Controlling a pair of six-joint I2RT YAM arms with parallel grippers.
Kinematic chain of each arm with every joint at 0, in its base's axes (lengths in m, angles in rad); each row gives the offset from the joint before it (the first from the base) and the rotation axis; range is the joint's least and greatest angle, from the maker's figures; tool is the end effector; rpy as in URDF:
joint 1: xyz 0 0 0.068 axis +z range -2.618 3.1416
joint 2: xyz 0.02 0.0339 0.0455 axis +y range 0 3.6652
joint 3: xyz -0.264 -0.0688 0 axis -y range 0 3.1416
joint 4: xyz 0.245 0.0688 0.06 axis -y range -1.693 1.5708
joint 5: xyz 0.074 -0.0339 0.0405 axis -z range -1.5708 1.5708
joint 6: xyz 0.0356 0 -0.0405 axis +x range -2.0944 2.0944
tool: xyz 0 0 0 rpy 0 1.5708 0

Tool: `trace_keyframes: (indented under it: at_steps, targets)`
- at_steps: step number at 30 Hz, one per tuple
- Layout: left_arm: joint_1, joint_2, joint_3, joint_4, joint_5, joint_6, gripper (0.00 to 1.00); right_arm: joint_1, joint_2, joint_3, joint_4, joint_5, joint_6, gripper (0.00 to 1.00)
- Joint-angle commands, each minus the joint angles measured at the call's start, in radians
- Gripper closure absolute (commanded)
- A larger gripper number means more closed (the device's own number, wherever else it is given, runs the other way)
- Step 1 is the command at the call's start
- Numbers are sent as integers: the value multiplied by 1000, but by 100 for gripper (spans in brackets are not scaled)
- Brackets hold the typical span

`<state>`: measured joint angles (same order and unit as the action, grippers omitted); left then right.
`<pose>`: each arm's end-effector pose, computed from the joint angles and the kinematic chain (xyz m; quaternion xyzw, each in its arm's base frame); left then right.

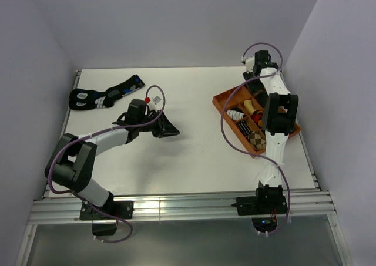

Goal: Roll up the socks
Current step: Place the sock in the storage box.

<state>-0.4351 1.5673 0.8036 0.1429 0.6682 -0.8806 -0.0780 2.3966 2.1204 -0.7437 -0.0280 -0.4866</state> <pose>0.2813 -0.1551 0.1921 -0.0393 0.8525 -0.4949 0.1636 0.5220 -0.0398 0.1900 -0.1989 0.9414 -0.0628 0.2649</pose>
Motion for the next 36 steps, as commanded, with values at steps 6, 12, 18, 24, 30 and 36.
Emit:
trace_keyframes:
  at_steps: [6, 12, 18, 24, 30, 36]
  targets:
    - [2, -12, 45, -17, 2, 9, 75, -16, 105, 113, -151, -44, 25, 100]
    - [2, -10, 63, -46, -1, 23, 75, -16, 122, 139, -163, -55, 31, 100]
    - [2, -7, 74, -49, -1, 26, 75, -16, 69, 52, -77, -21, 45, 91]
    - [2, -4, 72, -40, 4, 26, 74, -14, -5, -45, -20, 13, 45, 67]
    - [4, -4, 71, -35, 2, 26, 74, -14, -53, -73, 13, 8, 51, 58]
    - [2, 0, 75, -37, 4, 34, 74, -14, -83, -76, 10, -13, 56, 43]
